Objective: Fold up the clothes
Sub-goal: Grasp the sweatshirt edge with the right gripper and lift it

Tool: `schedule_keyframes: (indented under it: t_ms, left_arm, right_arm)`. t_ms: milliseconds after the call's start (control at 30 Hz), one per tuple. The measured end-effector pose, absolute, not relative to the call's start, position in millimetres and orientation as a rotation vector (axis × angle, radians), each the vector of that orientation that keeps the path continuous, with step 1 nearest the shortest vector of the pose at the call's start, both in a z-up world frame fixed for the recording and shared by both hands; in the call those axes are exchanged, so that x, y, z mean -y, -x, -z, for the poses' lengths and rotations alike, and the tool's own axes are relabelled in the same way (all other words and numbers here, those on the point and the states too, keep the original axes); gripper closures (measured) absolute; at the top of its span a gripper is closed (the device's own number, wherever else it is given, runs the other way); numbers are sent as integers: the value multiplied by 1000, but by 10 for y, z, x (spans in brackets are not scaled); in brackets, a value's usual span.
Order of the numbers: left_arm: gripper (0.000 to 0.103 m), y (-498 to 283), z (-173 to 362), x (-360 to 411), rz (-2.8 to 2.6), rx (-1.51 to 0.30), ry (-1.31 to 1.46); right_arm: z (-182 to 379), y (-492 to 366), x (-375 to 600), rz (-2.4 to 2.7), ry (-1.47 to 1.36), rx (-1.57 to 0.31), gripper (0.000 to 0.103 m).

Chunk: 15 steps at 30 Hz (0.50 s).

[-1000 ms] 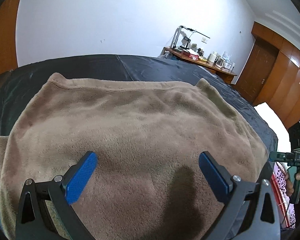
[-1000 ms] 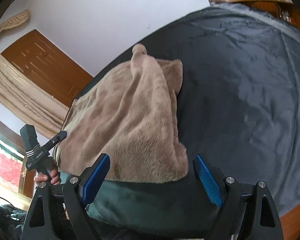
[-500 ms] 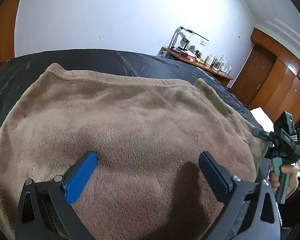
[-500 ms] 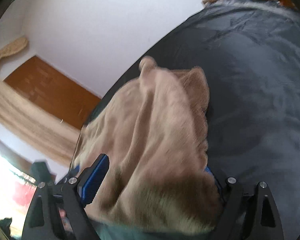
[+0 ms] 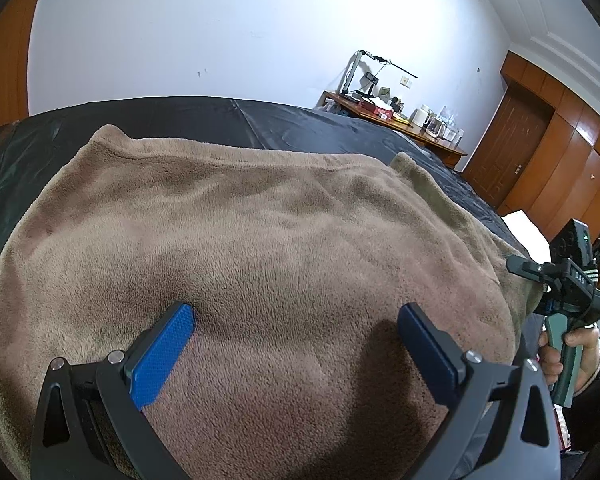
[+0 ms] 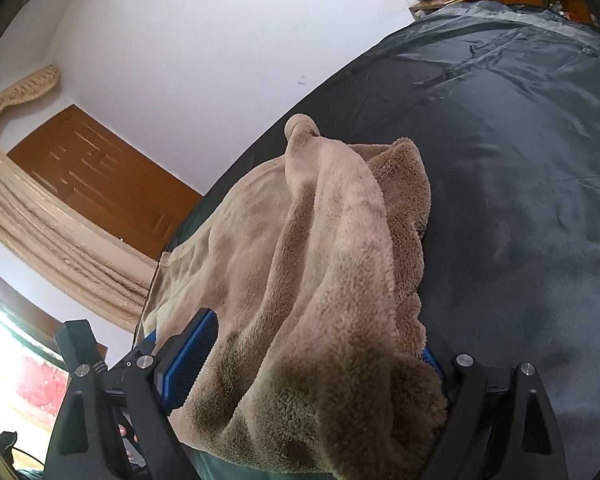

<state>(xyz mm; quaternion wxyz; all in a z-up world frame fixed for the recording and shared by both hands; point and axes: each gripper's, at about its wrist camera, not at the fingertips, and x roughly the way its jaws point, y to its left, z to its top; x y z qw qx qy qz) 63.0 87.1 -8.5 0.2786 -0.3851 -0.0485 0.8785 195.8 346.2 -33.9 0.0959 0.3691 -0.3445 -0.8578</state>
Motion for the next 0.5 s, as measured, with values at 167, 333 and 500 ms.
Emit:
schedule_keyframes:
  t_ms: [167,333,500]
  left_arm:
    - [1,-627,101,-885,-2357,118,1039]
    - [1,-621,110,-884,-2355,112,1042]
    - [1,-617,120,-888,-2356,105,1046]
  right_arm:
    - [343,-1957,-3474,2538,-1097,1038,12]
    - [362,-1945,-3506,2536,-1100,1074,21]
    - [478,-1959,-3590,2544,-1117,1157,69]
